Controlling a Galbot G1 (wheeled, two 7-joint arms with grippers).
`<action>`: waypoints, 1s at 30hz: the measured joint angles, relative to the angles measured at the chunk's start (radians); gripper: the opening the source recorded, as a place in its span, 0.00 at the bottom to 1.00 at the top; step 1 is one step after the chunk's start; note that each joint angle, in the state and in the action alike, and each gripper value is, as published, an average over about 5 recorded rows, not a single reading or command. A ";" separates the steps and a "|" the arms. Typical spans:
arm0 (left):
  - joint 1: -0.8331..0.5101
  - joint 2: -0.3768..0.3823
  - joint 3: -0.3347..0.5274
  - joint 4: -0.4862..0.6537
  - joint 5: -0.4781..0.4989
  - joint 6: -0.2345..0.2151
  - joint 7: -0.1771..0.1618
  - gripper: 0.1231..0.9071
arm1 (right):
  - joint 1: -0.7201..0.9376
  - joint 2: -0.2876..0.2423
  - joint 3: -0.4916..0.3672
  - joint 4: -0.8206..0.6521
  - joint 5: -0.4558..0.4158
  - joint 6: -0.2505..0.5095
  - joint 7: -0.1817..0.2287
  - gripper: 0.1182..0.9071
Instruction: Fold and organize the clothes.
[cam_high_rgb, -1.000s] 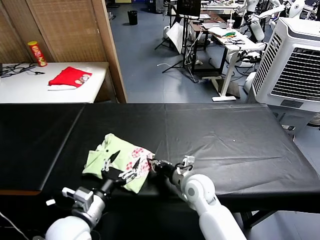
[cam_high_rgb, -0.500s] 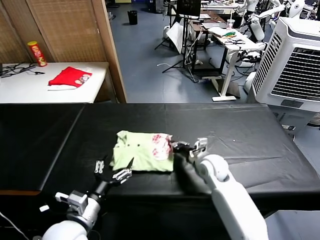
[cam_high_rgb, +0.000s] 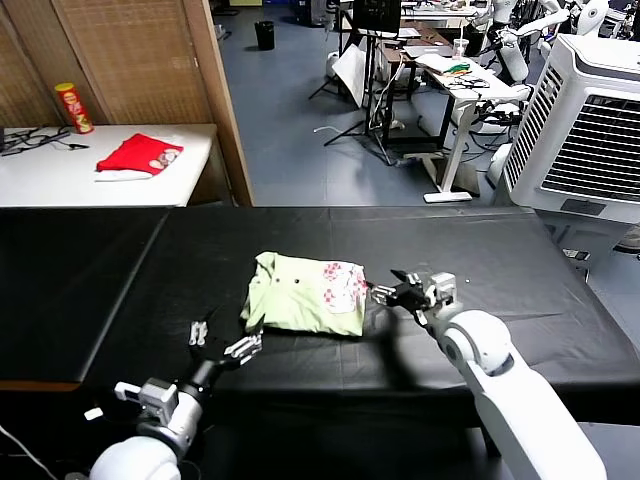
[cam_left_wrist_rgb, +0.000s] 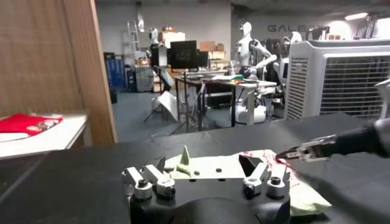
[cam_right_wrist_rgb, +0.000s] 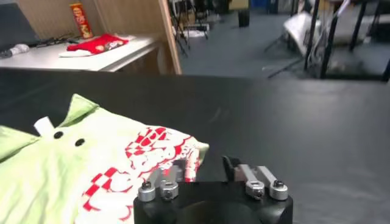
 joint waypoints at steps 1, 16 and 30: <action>-0.005 -0.002 -0.005 0.004 0.011 -0.012 0.000 0.86 | 0.001 0.000 -0.009 0.019 -0.005 0.005 0.002 0.85; -0.059 0.031 -0.282 0.056 -0.053 -0.052 0.008 0.86 | 0.179 0.222 -0.404 -0.140 -0.243 0.100 -0.007 0.86; -0.013 -0.018 -0.323 0.043 -0.031 -0.069 0.010 0.86 | 0.218 0.353 -0.473 -0.280 -0.449 0.091 0.045 0.86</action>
